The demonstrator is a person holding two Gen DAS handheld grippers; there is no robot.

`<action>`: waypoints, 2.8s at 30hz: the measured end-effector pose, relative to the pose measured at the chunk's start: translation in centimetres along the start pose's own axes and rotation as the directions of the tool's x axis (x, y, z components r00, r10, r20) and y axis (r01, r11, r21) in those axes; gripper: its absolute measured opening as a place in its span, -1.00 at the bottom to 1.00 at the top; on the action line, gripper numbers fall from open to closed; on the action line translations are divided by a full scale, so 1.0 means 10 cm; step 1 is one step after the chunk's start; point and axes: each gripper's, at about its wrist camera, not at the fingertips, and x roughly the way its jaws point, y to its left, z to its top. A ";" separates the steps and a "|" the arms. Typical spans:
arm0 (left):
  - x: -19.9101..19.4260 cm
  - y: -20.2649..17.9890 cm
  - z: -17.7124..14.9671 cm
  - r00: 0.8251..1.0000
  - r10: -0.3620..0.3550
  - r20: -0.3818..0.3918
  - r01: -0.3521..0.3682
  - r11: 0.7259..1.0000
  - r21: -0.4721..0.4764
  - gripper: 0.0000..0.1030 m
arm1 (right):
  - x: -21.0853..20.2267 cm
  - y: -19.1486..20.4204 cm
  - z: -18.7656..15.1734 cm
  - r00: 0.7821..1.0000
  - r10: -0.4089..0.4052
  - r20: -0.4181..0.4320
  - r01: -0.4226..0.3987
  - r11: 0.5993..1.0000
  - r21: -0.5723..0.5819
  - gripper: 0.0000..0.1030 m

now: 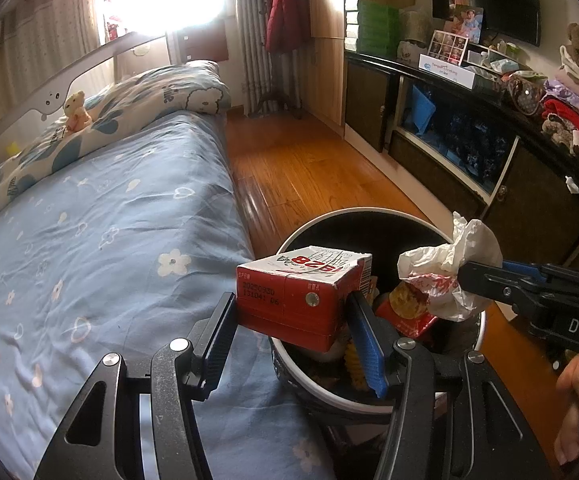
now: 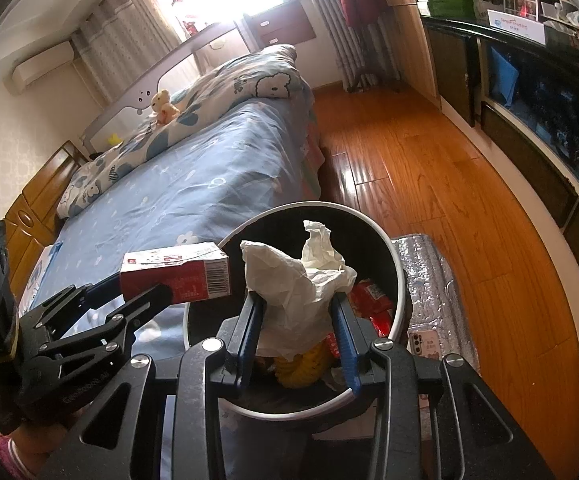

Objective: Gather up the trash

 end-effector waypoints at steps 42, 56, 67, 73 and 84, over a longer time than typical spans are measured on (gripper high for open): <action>-0.11 0.19 -0.02 0.999 -0.047 -0.012 0.046 0.996 -0.074 0.25 | -0.01 0.07 0.01 1.000 0.009 -0.014 -0.009 1.000 -0.003 0.09; -0.95 0.54 -0.87 0.997 0.025 0.071 -0.012 0.984 -0.177 0.56 | -0.47 0.63 -0.51 0.994 0.019 0.103 -0.016 0.999 -0.027 0.49; -1.94 0.58 -1.51 0.941 0.248 0.232 -0.187 0.949 -0.254 0.76 | -0.91 1.19 -0.81 0.968 0.040 0.247 -0.009 0.992 -0.128 0.54; -2.53 0.41 -1.72 0.841 0.385 0.381 -0.275 0.909 -0.313 0.99 | -1.57 1.51 -0.82 0.867 0.053 0.496 0.069 0.972 -0.224 1.00; -2.31 0.22 -2.02 0.852 0.426 0.304 -0.344 0.894 -0.287 0.99 | -1.17 1.47 -1.14 0.883 0.002 0.470 0.113 0.970 -0.216 1.00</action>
